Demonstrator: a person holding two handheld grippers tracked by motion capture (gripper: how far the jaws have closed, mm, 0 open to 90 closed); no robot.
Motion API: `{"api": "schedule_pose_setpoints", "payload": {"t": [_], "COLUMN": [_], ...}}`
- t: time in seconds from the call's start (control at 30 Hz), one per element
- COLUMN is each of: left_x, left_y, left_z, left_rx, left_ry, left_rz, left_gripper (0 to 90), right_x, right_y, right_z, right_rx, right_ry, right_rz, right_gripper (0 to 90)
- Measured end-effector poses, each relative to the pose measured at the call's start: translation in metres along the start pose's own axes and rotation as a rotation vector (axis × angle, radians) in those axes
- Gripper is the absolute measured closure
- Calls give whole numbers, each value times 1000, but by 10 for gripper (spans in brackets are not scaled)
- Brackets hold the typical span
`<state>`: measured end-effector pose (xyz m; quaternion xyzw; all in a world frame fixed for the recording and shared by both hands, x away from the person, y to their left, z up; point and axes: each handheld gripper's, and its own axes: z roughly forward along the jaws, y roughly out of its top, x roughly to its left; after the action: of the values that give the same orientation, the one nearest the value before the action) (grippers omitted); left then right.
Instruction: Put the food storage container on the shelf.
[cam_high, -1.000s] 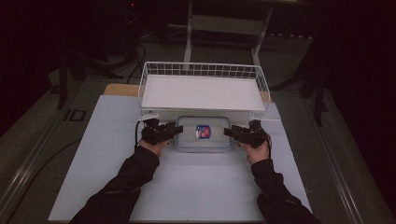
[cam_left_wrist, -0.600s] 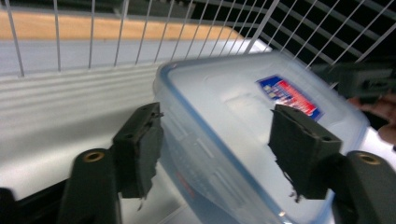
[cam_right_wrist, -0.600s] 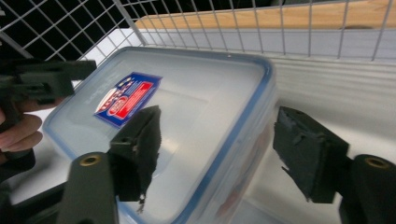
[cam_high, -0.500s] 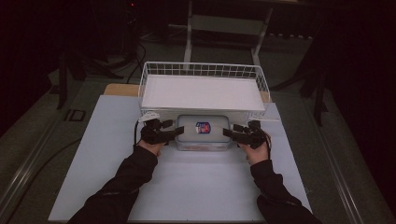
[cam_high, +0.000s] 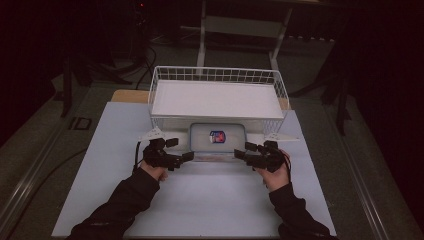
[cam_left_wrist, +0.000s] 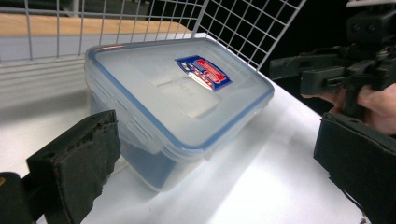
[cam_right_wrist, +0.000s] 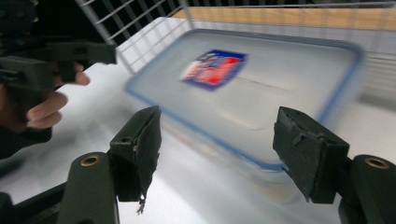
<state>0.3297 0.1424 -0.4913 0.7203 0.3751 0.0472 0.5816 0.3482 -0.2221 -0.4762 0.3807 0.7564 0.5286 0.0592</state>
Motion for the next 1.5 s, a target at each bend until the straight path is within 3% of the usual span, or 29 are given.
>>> {"api": "schedule_pose_setpoints", "payload": {"t": [0.03,0.17,0.23,0.27,0.3,0.43,0.77,0.97,1.23,1.4,1.5], "left_x": [-2,-9,-14,-17,-19,-26,-23,-24,-21,-23,-23], "left_y": [-2,-11,-16,-18,-21,-33,-45,-45,-47,-47,-47], "left_z": [-3,-11,-16,-18,-20,-26,-28,-28,-27,-27,-26], "left_rx": [1,6,10,16,24,38,28,18,19,22,25], "left_ry": [-12,-26,-20,-6,3,12,30,27,22,20,18], "left_rz": [-3,-16,-16,-6,4,14,39,51,43,62,60], "left_gripper": [0,0,0,0,0,0,0,0,0,0,0], "right_x": [6,14,19,22,22,26,26,24,10,-2,-8], "right_y": [-2,-6,-10,-12,-12,-15,-15,-8,4,10,11], "right_z": [1,6,11,15,15,28,65,74,85,92,94], "right_rx": [6,39,65,75,75,128,175,169,156,158,158], "right_ry": [20,35,51,48,48,55,44,33,-5,-37,-51], "right_rz": [1,-29,-35,-44,-44,-65,-81,-88,-81,-77,-54], "right_gripper": [406,496,575,675,675,894,899,900,900,900,900]}}
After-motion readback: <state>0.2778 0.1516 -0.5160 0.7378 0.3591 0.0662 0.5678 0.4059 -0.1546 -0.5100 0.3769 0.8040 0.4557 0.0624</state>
